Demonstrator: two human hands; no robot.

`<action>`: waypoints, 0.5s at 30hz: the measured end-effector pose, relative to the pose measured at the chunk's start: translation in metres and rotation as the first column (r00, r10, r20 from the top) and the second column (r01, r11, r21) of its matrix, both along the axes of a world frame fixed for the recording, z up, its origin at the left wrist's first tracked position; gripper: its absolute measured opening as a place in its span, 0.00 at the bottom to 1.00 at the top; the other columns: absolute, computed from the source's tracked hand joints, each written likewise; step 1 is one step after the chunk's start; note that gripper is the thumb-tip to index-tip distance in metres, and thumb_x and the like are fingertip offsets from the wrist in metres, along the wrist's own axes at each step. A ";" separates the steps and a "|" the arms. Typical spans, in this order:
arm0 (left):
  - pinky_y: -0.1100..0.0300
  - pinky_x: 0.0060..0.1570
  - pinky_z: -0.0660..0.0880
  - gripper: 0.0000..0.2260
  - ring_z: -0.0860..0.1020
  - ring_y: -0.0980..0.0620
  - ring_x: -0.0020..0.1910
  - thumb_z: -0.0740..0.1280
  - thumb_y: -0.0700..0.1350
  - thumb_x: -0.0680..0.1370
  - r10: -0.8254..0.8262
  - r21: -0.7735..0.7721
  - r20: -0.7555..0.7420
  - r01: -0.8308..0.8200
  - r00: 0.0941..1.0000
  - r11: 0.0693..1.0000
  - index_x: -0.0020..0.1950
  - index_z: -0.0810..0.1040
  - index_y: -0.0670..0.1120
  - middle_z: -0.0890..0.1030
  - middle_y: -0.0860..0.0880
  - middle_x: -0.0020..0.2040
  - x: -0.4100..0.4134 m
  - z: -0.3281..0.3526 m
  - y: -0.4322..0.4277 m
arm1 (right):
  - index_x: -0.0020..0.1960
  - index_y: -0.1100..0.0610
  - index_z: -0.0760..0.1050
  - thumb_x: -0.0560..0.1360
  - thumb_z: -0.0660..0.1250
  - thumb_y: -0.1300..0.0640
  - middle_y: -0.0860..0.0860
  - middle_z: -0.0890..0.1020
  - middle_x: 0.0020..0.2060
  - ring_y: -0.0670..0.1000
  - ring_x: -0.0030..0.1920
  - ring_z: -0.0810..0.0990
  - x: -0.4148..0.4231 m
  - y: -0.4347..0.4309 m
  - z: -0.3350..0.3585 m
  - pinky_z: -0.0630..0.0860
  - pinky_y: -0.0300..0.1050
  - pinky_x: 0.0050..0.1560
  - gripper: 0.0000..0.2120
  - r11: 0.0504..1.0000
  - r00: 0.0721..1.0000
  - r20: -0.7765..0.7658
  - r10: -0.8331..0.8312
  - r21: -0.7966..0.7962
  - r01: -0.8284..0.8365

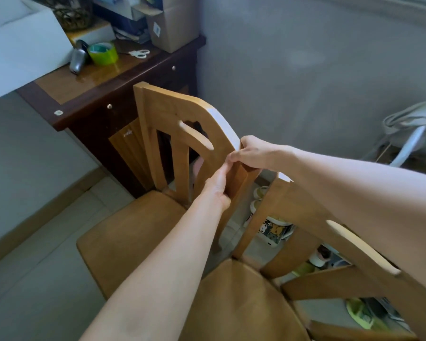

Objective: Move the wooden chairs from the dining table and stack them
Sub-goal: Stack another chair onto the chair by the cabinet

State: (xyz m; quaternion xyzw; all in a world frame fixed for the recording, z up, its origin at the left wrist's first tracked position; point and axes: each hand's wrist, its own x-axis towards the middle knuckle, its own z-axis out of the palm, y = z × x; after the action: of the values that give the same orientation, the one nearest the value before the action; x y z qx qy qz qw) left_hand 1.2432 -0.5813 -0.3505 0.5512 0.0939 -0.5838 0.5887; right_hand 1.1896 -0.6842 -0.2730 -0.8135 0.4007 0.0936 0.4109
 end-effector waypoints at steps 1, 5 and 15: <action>0.39 0.67 0.68 0.40 0.74 0.39 0.66 0.75 0.66 0.64 0.000 -0.003 0.003 0.000 1.000 1.000 0.71 0.72 0.50 0.77 0.45 0.66 0.000 0.001 -0.004 | 0.48 0.58 0.74 0.75 0.67 0.48 0.55 0.82 0.41 0.52 0.38 0.83 -0.001 -0.002 0.000 0.81 0.46 0.34 0.13 1.000 1.000 0.013 -0.017 -0.023 0.018; 0.40 0.68 0.67 0.42 0.73 0.40 0.66 0.74 0.68 0.62 -0.023 -0.007 0.051 0.023 0.998 1.000 0.71 0.72 0.50 0.77 0.46 0.66 -0.004 0.002 -0.021 | 0.49 0.57 0.71 0.77 0.65 0.49 0.54 0.79 0.43 0.51 0.39 0.79 -0.007 -0.010 -0.003 0.75 0.45 0.34 0.12 0.991 0.995 0.051 -0.080 -0.105 0.085; 0.42 0.68 0.69 0.41 0.75 0.41 0.64 0.74 0.67 0.64 -0.078 -0.025 0.091 0.080 0.993 0.996 0.70 0.74 0.46 0.79 0.44 0.64 -0.012 -0.002 -0.024 | 0.60 0.57 0.64 0.78 0.54 0.40 0.54 0.77 0.47 0.56 0.40 0.80 -0.027 -0.004 -0.009 0.79 0.53 0.40 0.22 0.975 0.997 -0.063 -0.045 -0.222 0.030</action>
State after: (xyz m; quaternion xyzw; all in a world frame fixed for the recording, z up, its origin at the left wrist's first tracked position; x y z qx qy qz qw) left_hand 1.2311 -0.6053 -0.3524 0.5715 0.0372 -0.5826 0.5767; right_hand 1.1631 -0.6880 -0.2817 -0.8429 0.4376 0.0682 0.3057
